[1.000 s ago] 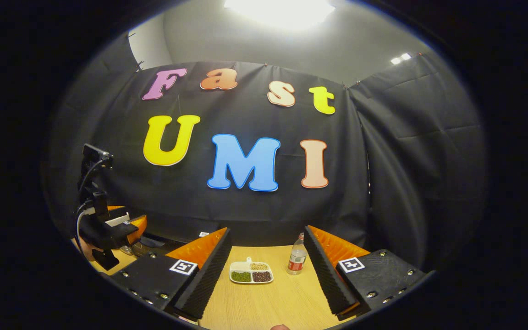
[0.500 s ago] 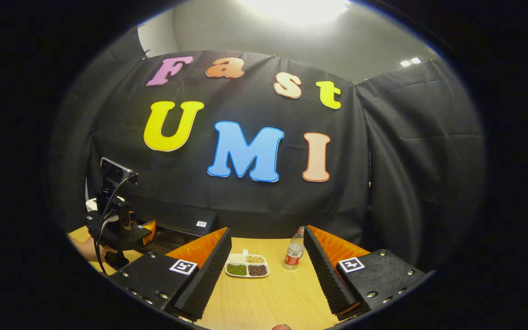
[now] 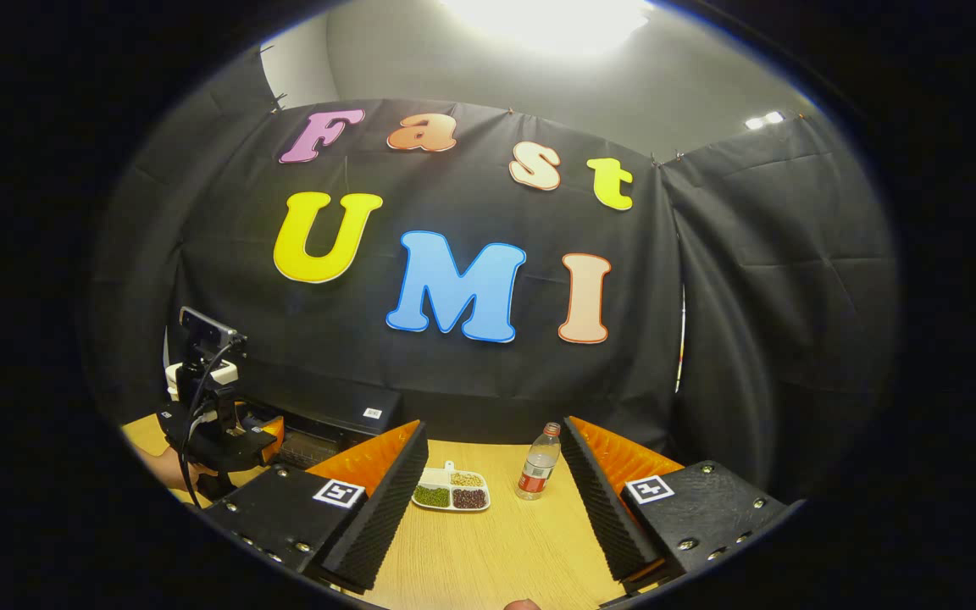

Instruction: Open the electric oven with the left hand, put the food in, and close the electric oven.

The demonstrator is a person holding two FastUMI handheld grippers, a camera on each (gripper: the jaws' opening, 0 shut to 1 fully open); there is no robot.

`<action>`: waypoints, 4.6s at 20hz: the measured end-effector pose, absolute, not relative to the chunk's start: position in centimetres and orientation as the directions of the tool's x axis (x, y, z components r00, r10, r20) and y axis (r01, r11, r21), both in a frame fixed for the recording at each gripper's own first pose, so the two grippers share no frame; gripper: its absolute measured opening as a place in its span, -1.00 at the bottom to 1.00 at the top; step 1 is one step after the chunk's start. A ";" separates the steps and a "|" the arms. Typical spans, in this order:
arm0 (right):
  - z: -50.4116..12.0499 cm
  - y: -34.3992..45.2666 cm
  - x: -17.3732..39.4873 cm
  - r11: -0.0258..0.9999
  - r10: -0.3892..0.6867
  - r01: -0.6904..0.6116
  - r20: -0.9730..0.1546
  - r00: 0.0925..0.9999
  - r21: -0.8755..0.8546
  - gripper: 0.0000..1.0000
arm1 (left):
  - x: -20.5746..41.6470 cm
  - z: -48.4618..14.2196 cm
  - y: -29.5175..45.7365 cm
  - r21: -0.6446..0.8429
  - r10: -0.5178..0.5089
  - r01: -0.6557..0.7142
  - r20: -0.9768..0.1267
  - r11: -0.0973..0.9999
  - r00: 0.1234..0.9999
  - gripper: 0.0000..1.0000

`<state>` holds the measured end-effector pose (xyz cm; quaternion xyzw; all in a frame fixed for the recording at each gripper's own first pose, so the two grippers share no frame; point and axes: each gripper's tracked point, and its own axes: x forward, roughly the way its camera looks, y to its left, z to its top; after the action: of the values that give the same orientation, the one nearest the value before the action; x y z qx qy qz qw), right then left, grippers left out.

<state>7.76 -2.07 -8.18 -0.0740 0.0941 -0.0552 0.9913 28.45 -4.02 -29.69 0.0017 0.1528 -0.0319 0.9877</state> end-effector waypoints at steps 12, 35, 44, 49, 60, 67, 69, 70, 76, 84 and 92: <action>-7.9 -4.4 3.5 0.991 -0.058 0.034 -0.187 0.981 -0.128 0.93 | 20.4 -33.8 -3.7 0.109 0.021 0.029 -0.428 0.994 0.904 1.00; -12.5 3.5 -1.7 0.930 0.369 -0.342 -0.333 0.868 0.139 0.92 | 6.1 -21.5 -1.4 0.106 0.097 -0.068 -0.295 0.992 0.950 1.00; -22.6 12.0 -2.1 0.783 0.616 -0.307 -0.610 0.499 0.540 0.97 | 3.1 -9.4 4.7 0.082 0.165 -0.158 -0.096 0.984 0.982 0.99; -29.5 14.5 -3.1 0.759 0.651 -0.188 -0.726 0.221 0.623 0.94 | 1.1 -6.9 7.3 0.105 0.222 -0.216 -0.050 0.971 0.974 0.99; -39.3 16.2 -5.4 0.843 0.529 -0.070 -0.846 -0.072 0.533 0.39 | -1.7 -8.3 13.4 0.135 0.359 -0.345 -0.102 0.929 0.928 0.90; -40.8 14.7 -4.2 0.873 0.468 -0.120 -0.881 -0.076 0.474 -0.94 | -1.1 -8.8 14.7 0.130 0.376 -0.362 -0.110 0.923 0.920 0.95; -40.2 15.0 -4.7 0.857 0.490 -0.139 -0.869 -0.073 0.496 -0.99 | -0.7 -8.6 14.7 0.128 0.374 -0.361 -0.103 0.924 0.922 1.00; -40.1 15.0 -4.8 0.853 0.496 -0.139 -0.865 -0.083 0.502 -0.99 | -0.2 -8.6 14.5 0.125 0.371 -0.358 -0.101 0.925 0.923 1.00; -39.3 15.8 -4.3 0.797 0.604 0.033 -0.795 -0.059 0.603 -1.00 | 1.1 -8.1 14.0 0.109 0.346 -0.336 -0.088 0.935 0.934 1.00; -35.6 17.7 -0.3 0.693 0.710 0.114 -0.701 0.068 0.712 -0.99 | 3.6 -8.7 13.7 0.085 0.315 -0.308 -0.085 0.947 0.945 0.99; -34.0 20.4 7.0 0.593 0.723 0.216 -0.631 0.281 0.776 -0.99 | 6.8 -9.6 14.6 0.067 0.279 -0.274 -0.089 0.959 0.956 0.99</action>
<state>7.04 20.40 -33.96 0.4115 0.5706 0.1849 0.6863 6.77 14.62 -9.62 0.0273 0.0486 0.1397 0.9886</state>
